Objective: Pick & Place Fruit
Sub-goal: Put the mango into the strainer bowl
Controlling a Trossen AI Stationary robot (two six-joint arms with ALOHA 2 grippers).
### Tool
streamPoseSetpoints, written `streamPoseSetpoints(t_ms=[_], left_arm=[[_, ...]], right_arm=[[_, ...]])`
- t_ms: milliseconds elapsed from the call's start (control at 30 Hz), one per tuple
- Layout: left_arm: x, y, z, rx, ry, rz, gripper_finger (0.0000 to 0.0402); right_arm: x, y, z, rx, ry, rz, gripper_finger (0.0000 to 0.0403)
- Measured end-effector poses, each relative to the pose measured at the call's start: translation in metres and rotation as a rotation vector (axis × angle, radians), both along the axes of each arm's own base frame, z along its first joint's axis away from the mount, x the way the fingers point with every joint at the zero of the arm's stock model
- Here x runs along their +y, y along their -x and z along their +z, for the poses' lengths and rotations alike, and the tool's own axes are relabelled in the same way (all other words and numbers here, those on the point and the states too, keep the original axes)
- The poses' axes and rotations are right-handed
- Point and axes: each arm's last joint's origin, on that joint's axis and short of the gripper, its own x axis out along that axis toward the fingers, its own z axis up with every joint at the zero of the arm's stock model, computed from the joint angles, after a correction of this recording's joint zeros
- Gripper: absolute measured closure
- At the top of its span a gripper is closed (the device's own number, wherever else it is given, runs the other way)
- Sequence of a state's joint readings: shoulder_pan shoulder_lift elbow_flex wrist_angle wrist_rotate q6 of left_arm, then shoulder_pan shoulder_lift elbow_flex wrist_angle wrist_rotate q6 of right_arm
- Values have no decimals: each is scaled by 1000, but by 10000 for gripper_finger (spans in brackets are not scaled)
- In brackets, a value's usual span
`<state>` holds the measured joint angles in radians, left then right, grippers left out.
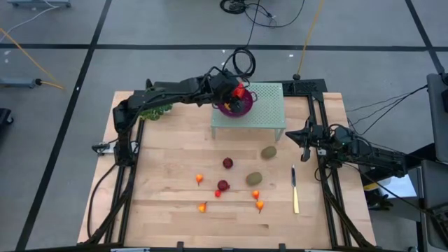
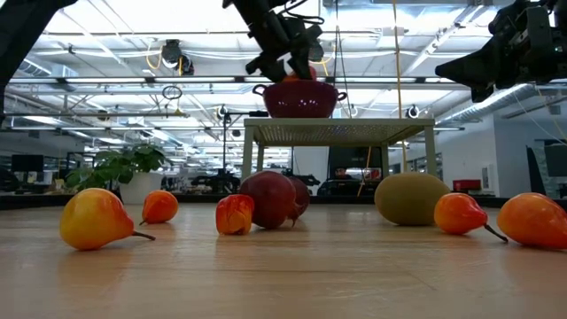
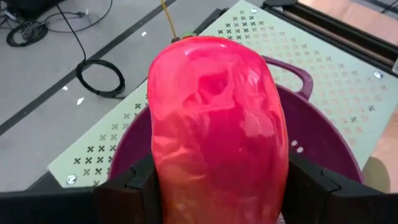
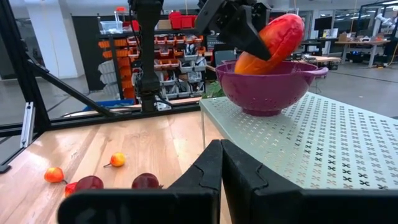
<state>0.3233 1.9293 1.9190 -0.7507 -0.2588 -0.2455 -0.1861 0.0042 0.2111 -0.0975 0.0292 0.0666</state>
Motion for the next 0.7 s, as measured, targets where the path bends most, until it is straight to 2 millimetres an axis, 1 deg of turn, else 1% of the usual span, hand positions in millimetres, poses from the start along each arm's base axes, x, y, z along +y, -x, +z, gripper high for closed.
streamPoseSetpoints(t_ms=[400,700], left_arm=[[-8,-2,-1,13,18,-37,176],[-9,-2,-1,23,4,-56,176]], right_arm=[[0,0,0,0,0,0,403],[0,0,0,0,0,0,403]])
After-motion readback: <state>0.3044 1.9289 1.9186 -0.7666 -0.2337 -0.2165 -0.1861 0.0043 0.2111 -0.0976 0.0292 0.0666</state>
